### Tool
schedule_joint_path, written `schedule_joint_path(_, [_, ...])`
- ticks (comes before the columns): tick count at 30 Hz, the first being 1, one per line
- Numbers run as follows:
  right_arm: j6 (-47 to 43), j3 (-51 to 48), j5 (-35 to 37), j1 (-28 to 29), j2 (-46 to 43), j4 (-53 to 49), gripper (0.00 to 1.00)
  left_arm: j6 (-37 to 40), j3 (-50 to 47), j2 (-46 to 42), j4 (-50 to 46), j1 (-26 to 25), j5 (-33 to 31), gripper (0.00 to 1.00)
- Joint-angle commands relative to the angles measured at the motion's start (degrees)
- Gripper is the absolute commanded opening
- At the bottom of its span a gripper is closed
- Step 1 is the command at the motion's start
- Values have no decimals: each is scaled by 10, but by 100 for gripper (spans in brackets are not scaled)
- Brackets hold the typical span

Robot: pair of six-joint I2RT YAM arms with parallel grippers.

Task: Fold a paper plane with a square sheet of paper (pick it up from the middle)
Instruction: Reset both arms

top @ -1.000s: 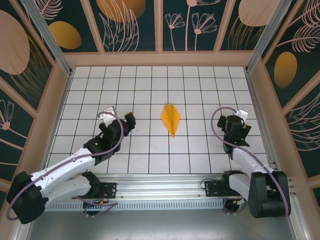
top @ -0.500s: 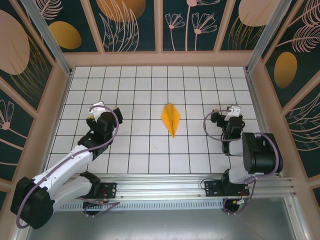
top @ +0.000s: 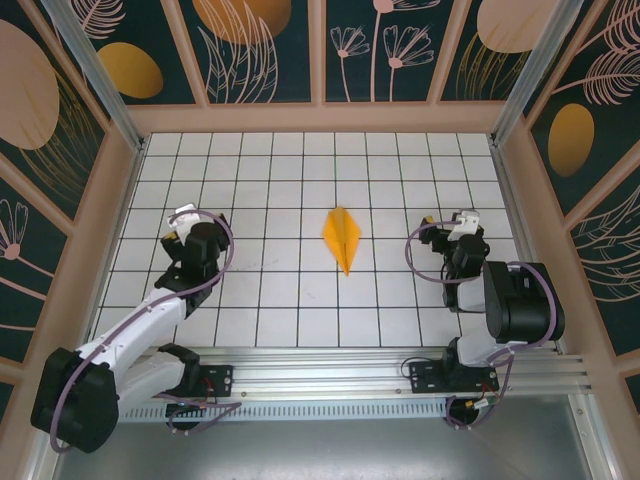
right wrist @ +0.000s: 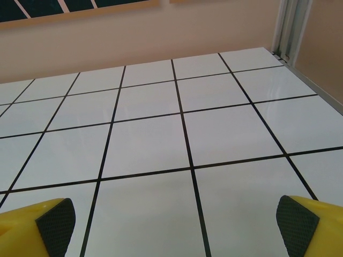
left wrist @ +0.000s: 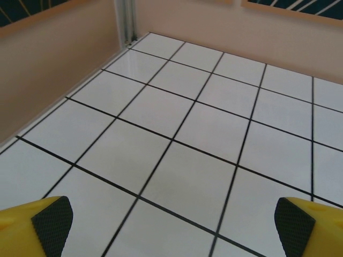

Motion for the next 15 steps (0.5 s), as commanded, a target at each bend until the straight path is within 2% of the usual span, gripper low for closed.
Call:
schedule_joint_path(1, [5,5,-5,0,2,32,99,44,-30,8,107,41,-18,99])
schedule_joint_path(5, [5,5,-4,0,2,32,99,57,-44,42,142,82,-15,98])
schedule_joint_path(9, [5,5,-4,0,2,32,99,123,-47,95,215,92,-4,99])
schedule_joint_path(14, [5,5,-5,-1,2,32,99,125,-71,168,296,107,27,99])
schedule_joint_path(15, [6,5,-5,-1,1,32,99,127,-60,177,288,108,40,98])
